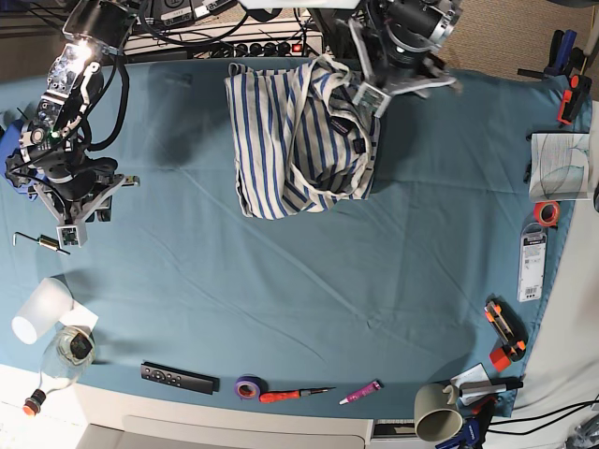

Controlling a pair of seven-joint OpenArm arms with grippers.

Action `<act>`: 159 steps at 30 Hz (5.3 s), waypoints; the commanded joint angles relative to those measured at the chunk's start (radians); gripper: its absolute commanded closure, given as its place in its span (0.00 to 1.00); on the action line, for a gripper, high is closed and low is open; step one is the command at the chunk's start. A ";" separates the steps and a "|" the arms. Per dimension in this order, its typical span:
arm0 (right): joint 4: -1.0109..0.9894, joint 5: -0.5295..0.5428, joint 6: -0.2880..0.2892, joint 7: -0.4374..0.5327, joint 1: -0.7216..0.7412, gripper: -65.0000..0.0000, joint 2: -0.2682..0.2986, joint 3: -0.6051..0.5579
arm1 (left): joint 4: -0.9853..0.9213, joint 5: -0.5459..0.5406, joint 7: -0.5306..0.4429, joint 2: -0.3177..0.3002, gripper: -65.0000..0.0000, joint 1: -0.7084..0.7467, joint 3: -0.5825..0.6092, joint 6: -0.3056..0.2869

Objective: Fold the T-shirt properly
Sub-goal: 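Adjust the shirt fold with the left gripper, pressing it flat, then reach the right gripper to the bundle side and smooth the fold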

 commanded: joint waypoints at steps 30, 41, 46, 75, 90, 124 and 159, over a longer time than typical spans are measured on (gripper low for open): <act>0.016 0.007 0.000 0.052 0.016 0.75 0.016 0.005 | 0.017 -0.502 -0.207 0.006 1.00 -0.115 0.005 -0.179; 0.016 0.008 0.000 0.052 0.017 0.75 0.014 0.003 | 0.017 -0.542 -0.213 0.006 1.00 -0.128 0.005 -0.196; 0.016 0.010 0.000 0.052 0.016 0.75 0.014 0.004 | -0.010 -0.543 -0.206 0.006 1.00 -0.164 0.005 -0.197; 0.016 0.010 -0.001 0.070 0.016 0.75 0.014 0.004 | -0.083 -0.239 -0.055 0.005 1.00 -0.124 0.004 -0.114; 0.008 0.647 0.276 -0.100 0.016 0.75 0.014 -0.002 | -0.082 -0.163 -0.152 0.006 1.00 -0.179 0.004 -0.024; -0.134 1.123 0.276 -0.250 0.105 0.75 0.008 -0.303 | -0.014 0.113 -0.162 0.006 1.00 -0.169 0.004 0.205; -0.214 1.042 0.276 -0.250 0.068 0.75 0.008 -0.441 | 0.000 0.219 -0.084 0.005 1.00 -0.135 -0.029 0.292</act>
